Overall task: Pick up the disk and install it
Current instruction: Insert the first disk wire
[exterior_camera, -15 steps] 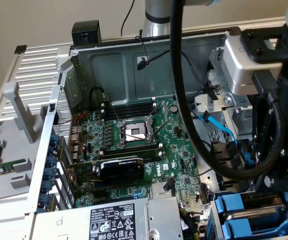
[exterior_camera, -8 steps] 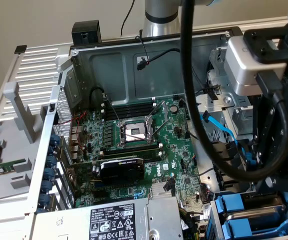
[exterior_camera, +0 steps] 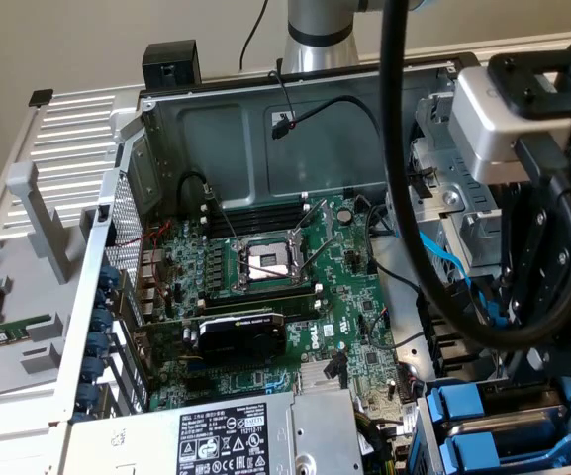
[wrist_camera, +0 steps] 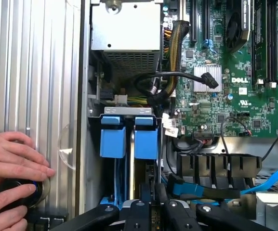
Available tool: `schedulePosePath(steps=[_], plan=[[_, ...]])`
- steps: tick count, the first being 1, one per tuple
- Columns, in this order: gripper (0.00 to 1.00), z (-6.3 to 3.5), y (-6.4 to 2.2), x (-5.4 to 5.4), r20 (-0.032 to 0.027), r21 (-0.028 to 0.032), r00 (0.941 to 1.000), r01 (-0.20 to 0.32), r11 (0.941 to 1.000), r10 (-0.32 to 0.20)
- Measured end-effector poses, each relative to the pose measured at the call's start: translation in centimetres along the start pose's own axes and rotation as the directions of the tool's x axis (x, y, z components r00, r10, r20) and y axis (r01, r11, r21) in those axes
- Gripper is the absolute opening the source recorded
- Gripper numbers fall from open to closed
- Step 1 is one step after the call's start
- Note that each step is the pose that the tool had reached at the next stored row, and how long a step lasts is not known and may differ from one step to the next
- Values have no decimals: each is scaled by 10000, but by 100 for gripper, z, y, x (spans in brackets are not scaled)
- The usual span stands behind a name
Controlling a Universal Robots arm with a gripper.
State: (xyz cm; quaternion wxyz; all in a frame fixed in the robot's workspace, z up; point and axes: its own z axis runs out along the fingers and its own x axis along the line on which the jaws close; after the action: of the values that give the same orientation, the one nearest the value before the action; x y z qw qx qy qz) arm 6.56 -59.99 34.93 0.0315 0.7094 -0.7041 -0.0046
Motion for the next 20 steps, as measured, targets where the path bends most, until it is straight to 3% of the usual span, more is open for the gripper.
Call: schedulePosePath(steps=[20], plan=[[17, 22, -12, 7, 21, -23, 10000, -82, 10000, 82]])
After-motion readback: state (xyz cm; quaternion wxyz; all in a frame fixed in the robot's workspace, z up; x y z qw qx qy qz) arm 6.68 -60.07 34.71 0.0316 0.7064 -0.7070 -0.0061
